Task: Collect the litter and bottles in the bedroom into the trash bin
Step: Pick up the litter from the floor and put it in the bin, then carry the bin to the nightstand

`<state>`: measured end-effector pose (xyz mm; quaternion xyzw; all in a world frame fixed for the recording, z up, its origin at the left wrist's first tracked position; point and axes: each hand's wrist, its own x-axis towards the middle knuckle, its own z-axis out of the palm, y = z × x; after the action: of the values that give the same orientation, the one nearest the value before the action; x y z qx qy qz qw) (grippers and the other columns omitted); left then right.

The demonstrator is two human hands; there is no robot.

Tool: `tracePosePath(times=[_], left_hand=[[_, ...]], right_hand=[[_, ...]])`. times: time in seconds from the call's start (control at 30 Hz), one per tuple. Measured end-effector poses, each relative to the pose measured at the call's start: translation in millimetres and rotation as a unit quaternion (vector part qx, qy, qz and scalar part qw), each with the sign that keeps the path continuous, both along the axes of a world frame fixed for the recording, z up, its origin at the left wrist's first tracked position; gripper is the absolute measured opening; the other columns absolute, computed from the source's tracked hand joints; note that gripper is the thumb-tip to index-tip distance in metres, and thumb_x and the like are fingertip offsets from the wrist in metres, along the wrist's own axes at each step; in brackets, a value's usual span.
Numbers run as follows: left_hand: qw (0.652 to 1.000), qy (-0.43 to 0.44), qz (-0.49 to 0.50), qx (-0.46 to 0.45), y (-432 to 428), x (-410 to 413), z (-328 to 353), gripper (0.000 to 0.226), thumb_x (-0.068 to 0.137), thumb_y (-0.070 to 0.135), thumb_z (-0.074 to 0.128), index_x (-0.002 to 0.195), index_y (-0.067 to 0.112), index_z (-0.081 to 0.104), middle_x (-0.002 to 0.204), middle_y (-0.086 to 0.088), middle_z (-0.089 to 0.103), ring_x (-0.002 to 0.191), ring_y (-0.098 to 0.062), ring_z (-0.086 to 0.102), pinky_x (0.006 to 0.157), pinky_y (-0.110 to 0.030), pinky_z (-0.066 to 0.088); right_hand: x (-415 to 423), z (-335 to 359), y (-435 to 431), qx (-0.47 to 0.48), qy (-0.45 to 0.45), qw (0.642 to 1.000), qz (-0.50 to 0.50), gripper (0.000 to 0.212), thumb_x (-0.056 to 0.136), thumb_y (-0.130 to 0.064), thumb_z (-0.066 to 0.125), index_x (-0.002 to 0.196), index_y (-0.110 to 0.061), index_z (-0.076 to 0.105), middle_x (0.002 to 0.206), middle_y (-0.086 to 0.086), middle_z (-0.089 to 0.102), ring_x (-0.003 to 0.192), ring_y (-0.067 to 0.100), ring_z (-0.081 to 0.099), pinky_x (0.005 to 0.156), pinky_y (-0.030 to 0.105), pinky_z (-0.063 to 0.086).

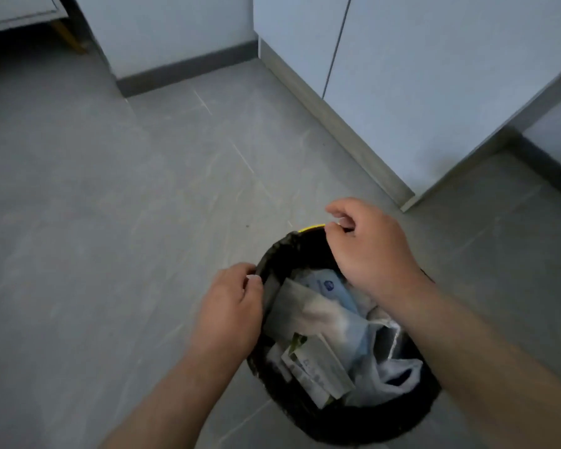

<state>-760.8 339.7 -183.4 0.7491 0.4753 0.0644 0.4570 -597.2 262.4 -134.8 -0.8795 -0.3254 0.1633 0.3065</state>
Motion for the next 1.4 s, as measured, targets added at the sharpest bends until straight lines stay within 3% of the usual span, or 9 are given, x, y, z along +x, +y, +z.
tracePosePath(times=[0.07,0.17,0.23,0.3,0.43,0.63,1.1,1.23,1.4], left_hand=[[0.999,0.039,-0.009,-0.012,-5,4,9,0.021,0.093,0.019,0.043,0.083,0.015,0.060,0.077,-0.005,0.062,0.073,-0.023,0.059,0.063,-0.037,0.046],[0.994,0.105,0.002,-0.029,-15,5,25,0.015,0.090,0.011,0.045,0.084,0.008,0.058,0.079,-0.009,0.061,0.072,-0.025,0.055,0.058,-0.033,0.038],[0.988,0.142,0.025,-0.054,-22,2,31,0.011,0.090,0.012,0.047,0.088,0.009,0.057,0.078,-0.008,0.059,0.070,-0.025,0.052,0.056,-0.031,0.033],[0.982,0.169,0.043,-0.076,-28,-1,32,0.012,0.090,0.016,0.049,0.084,0.008,0.055,0.073,-0.009,0.057,0.064,-0.024,0.052,0.053,-0.030,0.033],[0.975,0.193,0.056,-0.095,-32,1,29,0.012,0.091,0.015,0.046,0.084,0.006,0.049,0.075,-0.016,0.056,0.066,-0.029,0.051,0.058,-0.033,0.038],[0.979,0.188,0.043,-0.071,-19,7,72,0.011,0.093,0.013,0.044,0.084,0.007,0.047,0.075,-0.011,0.050,0.066,-0.024,0.046,0.052,-0.030,0.034],[0.994,0.088,-0.003,-0.062,-17,5,449,0.010,0.092,0.016,0.046,0.083,0.014,0.049,0.077,-0.010,0.054,0.068,-0.024,0.050,0.059,-0.035,0.042],[0.996,0.033,-0.046,-0.073,-30,3,546,0.010,0.092,0.014,0.049,0.084,0.010,0.052,0.077,-0.016,0.056,0.066,-0.024,0.051,0.060,-0.039,0.043],[0.989,-0.012,-0.111,-0.097,-54,19,630,0.008,0.093,0.009,0.048,0.089,0.002,0.052,0.076,-0.017,0.055,0.064,-0.024,0.051,0.055,-0.035,0.042]], right_hand=[[9,6,-36,-0.034,-0.004,0.996,-0.078,0.025,0.087,-0.018,0.056,0.110,-0.019,0.065,0.109,0.000,0.066,0.102,0.017,0.058,0.082,0.021,0.038],[12,17,-93,-0.129,-0.004,0.976,-0.174,0.032,0.085,-0.020,0.055,0.116,-0.014,0.061,0.116,0.011,0.059,0.112,0.029,0.052,0.091,0.031,0.039],[10,20,-122,-0.216,0.040,0.953,-0.210,0.042,0.089,-0.025,0.052,0.128,-0.010,0.052,0.127,0.017,0.052,0.120,0.036,0.046,0.099,0.038,0.037],[8,17,-136,-0.274,0.122,0.931,-0.206,0.040,0.094,-0.032,0.043,0.125,-0.007,0.050,0.126,0.021,0.052,0.116,0.038,0.048,0.090,0.040,0.039],[5,1,-138,-0.265,0.221,0.920,-0.185,0.025,0.099,-0.025,0.032,0.103,-0.006,0.048,0.109,0.018,0.059,0.098,0.035,0.054,0.072,0.033,0.035],[9,30,-126,-0.211,0.183,0.938,-0.207,0.015,0.100,-0.018,0.030,0.092,-0.011,0.041,0.073,0.001,0.046,0.069,0.024,0.046,0.059,0.034,0.032],[-4,390,-141,-0.095,0.116,0.963,-0.224,0.028,0.101,-0.020,0.032,0.073,-0.017,0.033,0.066,0.007,0.047,0.058,0.021,0.045,0.048,0.033,0.028],[-19,485,-176,-0.035,0.098,0.955,-0.279,0.026,0.099,-0.020,0.037,0.075,-0.012,0.042,0.068,0.008,0.053,0.063,0.025,0.051,0.054,0.035,0.036],[-36,572,-218,0.038,0.038,0.930,-0.363,0.024,0.099,-0.020,0.039,0.077,-0.016,0.048,0.069,-0.002,0.052,0.063,0.012,0.049,0.054,0.027,0.036]])
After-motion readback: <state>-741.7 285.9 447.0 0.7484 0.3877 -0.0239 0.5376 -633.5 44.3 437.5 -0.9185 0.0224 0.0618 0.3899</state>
